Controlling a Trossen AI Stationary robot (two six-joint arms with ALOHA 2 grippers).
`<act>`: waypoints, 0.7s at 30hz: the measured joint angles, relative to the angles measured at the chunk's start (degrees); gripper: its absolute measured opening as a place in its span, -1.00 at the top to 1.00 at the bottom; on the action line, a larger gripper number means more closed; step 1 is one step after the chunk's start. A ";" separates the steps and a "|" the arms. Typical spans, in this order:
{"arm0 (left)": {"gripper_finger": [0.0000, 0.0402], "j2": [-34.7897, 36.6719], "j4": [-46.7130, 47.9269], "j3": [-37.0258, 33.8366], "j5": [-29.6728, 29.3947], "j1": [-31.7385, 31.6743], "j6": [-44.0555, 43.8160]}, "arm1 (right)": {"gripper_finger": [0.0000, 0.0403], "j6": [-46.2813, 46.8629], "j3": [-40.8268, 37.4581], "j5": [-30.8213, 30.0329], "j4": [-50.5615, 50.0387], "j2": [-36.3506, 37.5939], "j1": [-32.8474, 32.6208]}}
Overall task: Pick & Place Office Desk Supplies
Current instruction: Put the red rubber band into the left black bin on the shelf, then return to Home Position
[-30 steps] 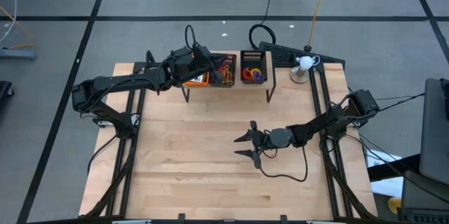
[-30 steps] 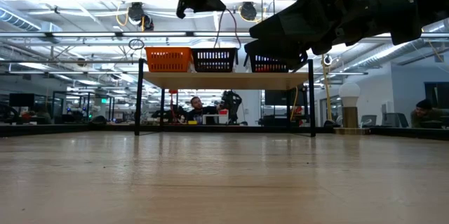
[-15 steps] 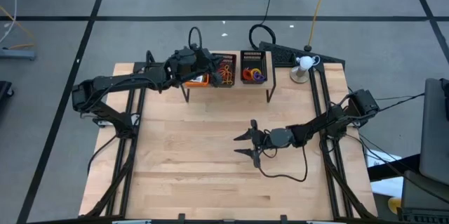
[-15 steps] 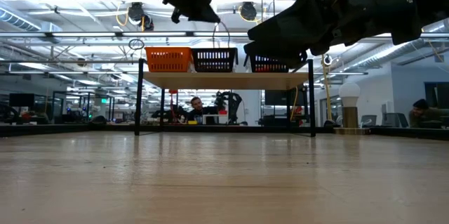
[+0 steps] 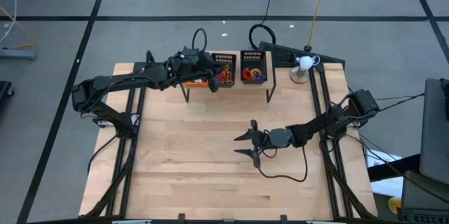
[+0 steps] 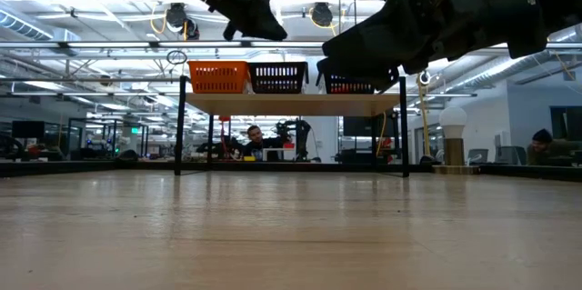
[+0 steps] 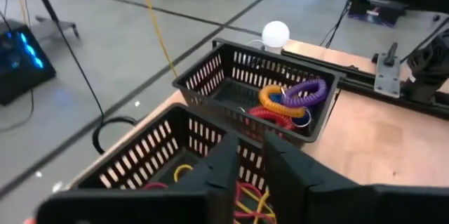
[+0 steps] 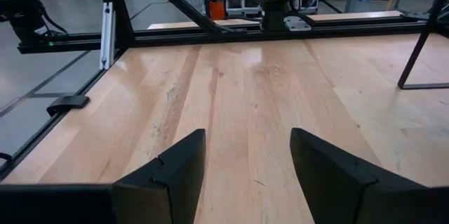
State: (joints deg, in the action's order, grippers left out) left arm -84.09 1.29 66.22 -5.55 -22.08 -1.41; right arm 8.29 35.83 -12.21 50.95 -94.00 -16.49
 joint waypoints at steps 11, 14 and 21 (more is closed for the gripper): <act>0.25 2.94 0.58 0.00 3.89 0.77 2.44 | 0.01 1.02 0.02 0.33 -2.32 0.60 -0.09; 0.24 6.58 8.49 0.00 9.85 1.45 3.23 | 0.01 1.07 -0.73 0.44 -9.48 4.46 -0.09; 0.24 16.56 27.24 -3.55 15.63 5.34 2.71 | 0.01 4.57 -10.73 0.28 -17.85 21.36 -1.51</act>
State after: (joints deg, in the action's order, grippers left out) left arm -67.53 28.53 62.66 10.08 -16.74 1.30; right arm 12.86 25.10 -11.92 33.10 -72.64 -18.00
